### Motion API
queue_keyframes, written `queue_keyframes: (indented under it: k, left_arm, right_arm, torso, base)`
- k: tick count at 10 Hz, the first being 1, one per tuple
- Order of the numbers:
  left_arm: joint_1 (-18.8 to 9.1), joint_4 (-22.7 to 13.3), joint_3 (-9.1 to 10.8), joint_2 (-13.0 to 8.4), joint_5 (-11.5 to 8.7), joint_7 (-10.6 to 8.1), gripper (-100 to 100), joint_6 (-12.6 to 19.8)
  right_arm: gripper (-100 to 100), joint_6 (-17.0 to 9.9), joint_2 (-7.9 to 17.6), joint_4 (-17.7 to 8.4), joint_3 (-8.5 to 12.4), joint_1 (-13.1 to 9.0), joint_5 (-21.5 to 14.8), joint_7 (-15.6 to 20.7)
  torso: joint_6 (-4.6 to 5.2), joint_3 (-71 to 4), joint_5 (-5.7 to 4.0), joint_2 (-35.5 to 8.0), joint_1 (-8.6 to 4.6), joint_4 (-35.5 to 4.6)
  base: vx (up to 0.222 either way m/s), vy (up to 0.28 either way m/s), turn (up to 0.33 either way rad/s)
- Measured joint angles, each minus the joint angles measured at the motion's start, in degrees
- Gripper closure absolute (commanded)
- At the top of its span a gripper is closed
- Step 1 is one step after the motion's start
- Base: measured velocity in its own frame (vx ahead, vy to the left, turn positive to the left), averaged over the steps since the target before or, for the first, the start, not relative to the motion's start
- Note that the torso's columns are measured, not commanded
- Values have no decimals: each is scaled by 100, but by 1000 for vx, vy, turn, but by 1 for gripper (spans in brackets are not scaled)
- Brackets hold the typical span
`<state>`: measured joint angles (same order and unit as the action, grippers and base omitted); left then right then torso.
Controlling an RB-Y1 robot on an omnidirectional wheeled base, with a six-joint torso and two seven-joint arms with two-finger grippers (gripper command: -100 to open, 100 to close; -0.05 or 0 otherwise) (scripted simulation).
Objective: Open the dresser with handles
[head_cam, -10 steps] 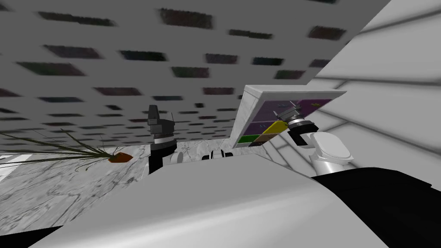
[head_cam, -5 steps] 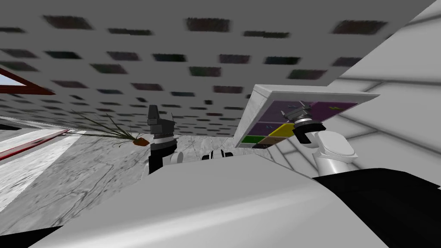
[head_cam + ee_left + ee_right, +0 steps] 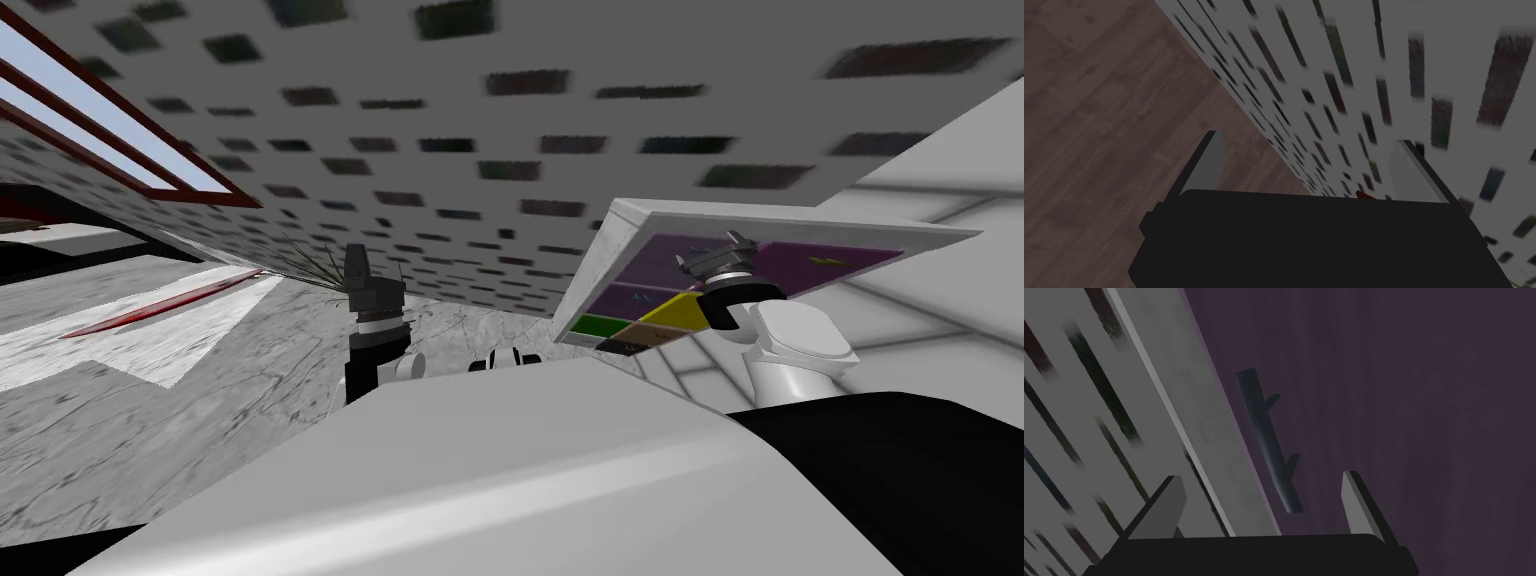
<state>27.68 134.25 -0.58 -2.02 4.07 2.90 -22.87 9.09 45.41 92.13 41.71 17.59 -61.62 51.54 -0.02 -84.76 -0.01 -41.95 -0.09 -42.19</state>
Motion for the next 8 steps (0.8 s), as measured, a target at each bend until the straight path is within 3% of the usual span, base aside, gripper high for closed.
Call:
queue_keyframes:
  k: [1, 5, 6, 8]
  left_arm:
    - [2, 0, 1, -1, 0, 0, 0, 0]
    - [3, 1, 2, -1, 0, 0, 0, -1]
    - [3, 1, 2, -1, 0, 0, 0, -1]
    - [2, 1, 1, -1, 0, 0, 0, -1]
  right_arm:
    - [100, 20, -38, 72, -25, 37, 8, 0]
    - [100, 247, -315, 836, -330, 329, 78, -32]
    - [100, 360, -408, 981, -428, 263, 89, 20]
    - [100, 562, -513, 1271, -522, 347, 147, 34]
  torso:
    - [8, -11, -5, 17, -15, 5]
    - [11, 14, 12, -38, -43, -28]
    - [27, 19, 2, -40, -44, -25]
    - [26, 9, -4, -28, -53, -20]
  base:
    - [146, 0, -352]
    - [166, -45, -359]
    - [204, -43, -398]
    - [165, -5, -397]
